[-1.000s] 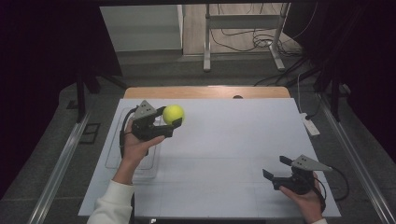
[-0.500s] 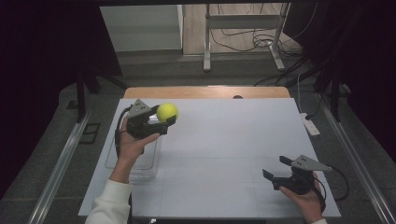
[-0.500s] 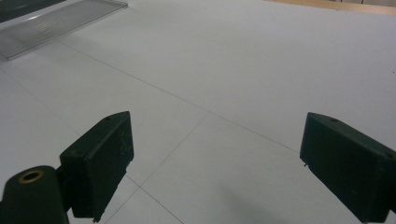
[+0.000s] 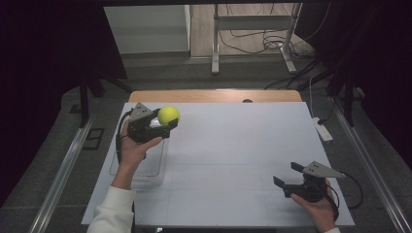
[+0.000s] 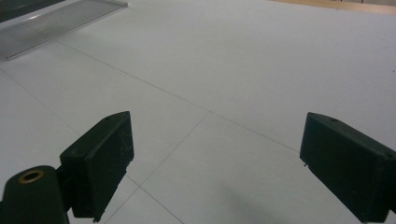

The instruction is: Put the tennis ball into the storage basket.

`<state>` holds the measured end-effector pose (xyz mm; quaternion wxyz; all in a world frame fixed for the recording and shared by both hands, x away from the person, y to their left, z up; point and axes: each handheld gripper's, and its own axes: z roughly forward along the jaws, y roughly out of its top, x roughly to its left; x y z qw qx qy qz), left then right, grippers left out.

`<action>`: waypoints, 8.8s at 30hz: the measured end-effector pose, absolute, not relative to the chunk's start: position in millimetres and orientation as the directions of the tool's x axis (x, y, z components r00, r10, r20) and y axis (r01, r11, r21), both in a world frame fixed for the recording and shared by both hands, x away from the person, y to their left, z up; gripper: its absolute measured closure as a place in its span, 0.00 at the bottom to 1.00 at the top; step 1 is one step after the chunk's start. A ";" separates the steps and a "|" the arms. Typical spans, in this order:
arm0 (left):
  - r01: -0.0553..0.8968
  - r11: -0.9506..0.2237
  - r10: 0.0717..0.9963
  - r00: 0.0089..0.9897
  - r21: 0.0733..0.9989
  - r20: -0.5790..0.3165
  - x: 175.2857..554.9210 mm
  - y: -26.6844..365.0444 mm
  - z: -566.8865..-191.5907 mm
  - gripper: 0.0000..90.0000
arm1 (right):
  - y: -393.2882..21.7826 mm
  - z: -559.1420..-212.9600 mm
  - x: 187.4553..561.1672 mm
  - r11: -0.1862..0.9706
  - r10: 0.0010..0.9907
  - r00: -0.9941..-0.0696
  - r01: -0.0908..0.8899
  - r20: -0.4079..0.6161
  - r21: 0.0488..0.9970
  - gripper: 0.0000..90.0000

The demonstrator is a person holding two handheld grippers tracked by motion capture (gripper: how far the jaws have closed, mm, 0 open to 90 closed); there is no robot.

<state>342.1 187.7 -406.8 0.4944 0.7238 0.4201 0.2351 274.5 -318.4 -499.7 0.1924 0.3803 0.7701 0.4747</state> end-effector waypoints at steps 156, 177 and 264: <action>0.723 -0.145 0.971 0.234 0.676 -0.043 405.2 265.8 -467.1 0.29 | -317.5 -499.7 275.1 0.261 0.767 -0.638 0.403 0.066 0.877 0.11; 0.780 -0.183 0.974 0.227 0.598 0.001 418.7 261.4 -484.2 0.29 | -318.0 -500.4 275.7 0.259 0.769 -0.635 0.407 0.068 0.876 0.11; 0.571 -0.149 0.902 0.413 0.807 -0.126 358.2 247.7 -454.4 0.14 | -317.5 -499.6 274.6 0.260 0.772 -0.633 0.407 0.065 0.876 0.11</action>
